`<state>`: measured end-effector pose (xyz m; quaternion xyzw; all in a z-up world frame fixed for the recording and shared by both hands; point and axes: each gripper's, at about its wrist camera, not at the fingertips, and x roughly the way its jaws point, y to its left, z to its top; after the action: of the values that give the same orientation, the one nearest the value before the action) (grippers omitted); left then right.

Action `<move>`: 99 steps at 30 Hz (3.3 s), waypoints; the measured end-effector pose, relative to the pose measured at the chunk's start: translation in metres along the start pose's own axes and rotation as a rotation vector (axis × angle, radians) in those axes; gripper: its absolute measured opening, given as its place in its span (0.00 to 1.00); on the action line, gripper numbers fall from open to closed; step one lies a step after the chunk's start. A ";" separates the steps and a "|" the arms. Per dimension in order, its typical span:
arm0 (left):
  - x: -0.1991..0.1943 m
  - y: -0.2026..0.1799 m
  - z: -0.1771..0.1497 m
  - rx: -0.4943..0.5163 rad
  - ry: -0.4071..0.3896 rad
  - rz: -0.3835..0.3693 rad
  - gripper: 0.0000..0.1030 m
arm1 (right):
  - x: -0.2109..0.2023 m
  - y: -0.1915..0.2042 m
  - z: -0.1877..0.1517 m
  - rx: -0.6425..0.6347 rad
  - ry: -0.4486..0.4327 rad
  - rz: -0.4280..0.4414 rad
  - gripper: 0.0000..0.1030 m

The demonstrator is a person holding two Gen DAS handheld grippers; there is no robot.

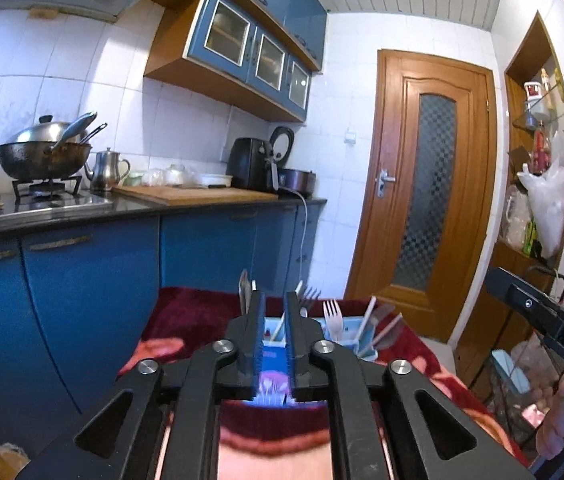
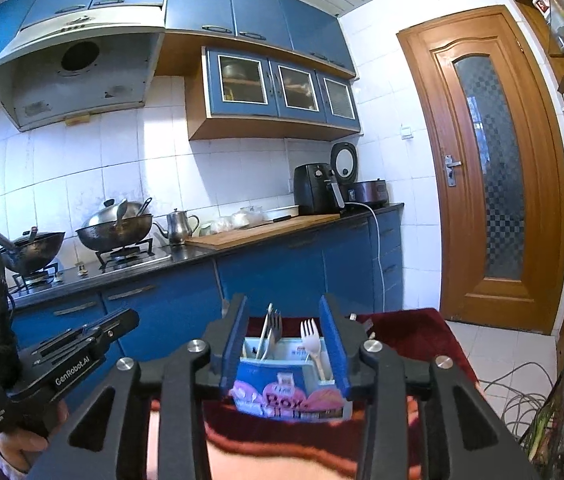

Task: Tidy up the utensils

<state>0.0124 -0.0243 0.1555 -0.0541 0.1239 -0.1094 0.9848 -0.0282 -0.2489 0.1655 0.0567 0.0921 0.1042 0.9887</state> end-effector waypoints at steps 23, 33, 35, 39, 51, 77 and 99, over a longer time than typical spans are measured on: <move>-0.008 0.009 -0.105 0.024 0.142 0.104 0.64 | -0.001 0.005 -0.115 -0.024 0.170 -0.092 0.67; 0.008 0.007 -0.134 0.042 0.161 0.132 0.65 | 0.008 -0.005 -0.148 -0.034 0.180 -0.135 0.72; 0.010 0.006 -0.138 0.046 0.163 0.136 0.66 | 0.009 -0.006 -0.151 -0.038 0.175 -0.146 0.73; 0.012 0.005 -0.144 0.053 0.158 0.151 0.66 | 0.011 -0.006 -0.159 -0.046 0.183 -0.159 0.75; 0.018 0.004 -0.154 0.059 0.165 0.160 0.66 | 0.012 -0.010 -0.164 -0.025 0.174 -0.164 0.75; 0.017 0.002 -0.156 0.059 0.155 0.148 0.66 | 0.012 -0.008 -0.166 -0.029 0.175 -0.172 0.75; 0.017 0.002 -0.156 0.060 0.155 0.148 0.66 | 0.013 -0.009 -0.165 -0.029 0.176 -0.173 0.75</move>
<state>-0.0107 -0.0383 0.0009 -0.0069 0.2000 -0.0440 0.9788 -0.0463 -0.2394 0.0007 0.0246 0.1814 0.0246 0.9828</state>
